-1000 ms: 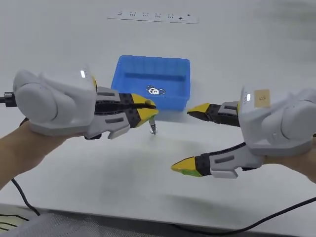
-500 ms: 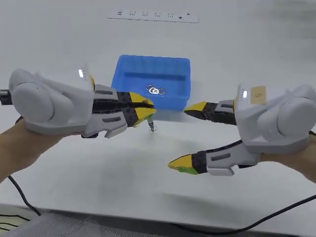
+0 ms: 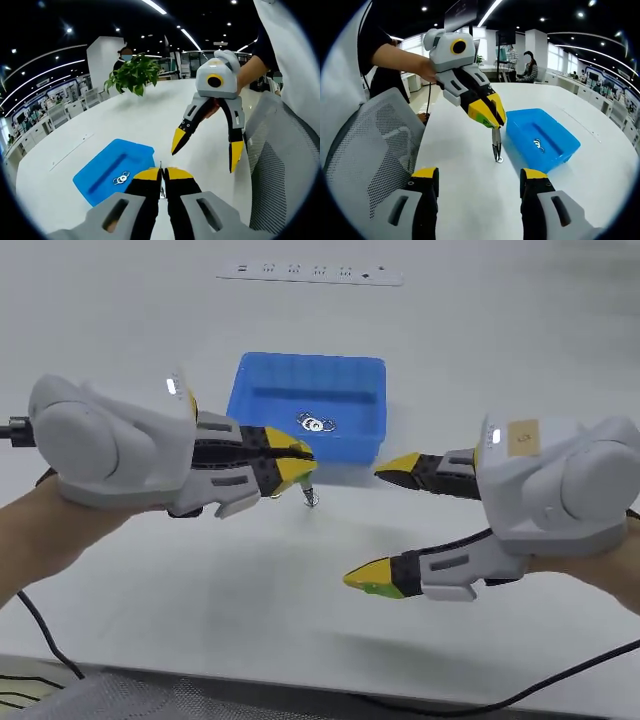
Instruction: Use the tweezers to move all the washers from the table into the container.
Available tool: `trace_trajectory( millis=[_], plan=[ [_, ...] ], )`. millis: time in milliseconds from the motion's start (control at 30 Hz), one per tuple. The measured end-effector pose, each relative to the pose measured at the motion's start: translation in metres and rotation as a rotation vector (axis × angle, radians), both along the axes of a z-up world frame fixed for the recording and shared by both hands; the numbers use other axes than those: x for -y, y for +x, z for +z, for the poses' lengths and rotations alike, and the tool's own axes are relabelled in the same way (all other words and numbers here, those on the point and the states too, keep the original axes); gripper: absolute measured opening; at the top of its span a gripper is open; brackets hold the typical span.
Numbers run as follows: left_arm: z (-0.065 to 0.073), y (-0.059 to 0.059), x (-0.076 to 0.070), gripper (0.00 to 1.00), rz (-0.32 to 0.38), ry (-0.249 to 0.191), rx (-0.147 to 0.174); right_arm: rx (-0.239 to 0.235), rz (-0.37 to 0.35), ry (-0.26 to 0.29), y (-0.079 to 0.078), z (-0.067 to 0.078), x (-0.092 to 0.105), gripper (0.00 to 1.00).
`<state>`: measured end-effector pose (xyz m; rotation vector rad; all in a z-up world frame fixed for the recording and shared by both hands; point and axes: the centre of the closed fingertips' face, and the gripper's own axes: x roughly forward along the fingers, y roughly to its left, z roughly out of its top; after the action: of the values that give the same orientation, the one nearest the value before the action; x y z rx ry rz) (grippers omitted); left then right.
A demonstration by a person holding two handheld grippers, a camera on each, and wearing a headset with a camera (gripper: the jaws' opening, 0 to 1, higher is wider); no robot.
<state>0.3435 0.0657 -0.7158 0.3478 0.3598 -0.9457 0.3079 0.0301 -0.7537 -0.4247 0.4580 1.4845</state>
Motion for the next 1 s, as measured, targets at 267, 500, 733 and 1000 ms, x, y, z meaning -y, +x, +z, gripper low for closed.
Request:
trace_trajectory(
  millis=[267, 500, 733, 1000],
  plan=[
    [-0.002, -0.003, -0.002, 0.06, -0.068, 0.056, -0.043, -0.011, 0.021, 0.026, 0.017, 0.003, -0.026, 0.63],
    [-0.003, 0.004, 0.005, 0.06, -0.073, 0.053, -0.053, -0.025, 0.067, 0.029, 0.024, 0.003, -0.048, 0.53],
    [-0.003, 0.002, 0.006, 0.07, -0.098, 0.063, -0.063, -0.048, 0.117, -0.002, 0.026, -0.006, -0.055, 0.33],
    [-0.005, 0.002, 0.008, 0.07, -0.113, 0.077, -0.066, -0.021, 0.212, -0.057, 0.020, -0.017, -0.057, 0.21]
  ],
)
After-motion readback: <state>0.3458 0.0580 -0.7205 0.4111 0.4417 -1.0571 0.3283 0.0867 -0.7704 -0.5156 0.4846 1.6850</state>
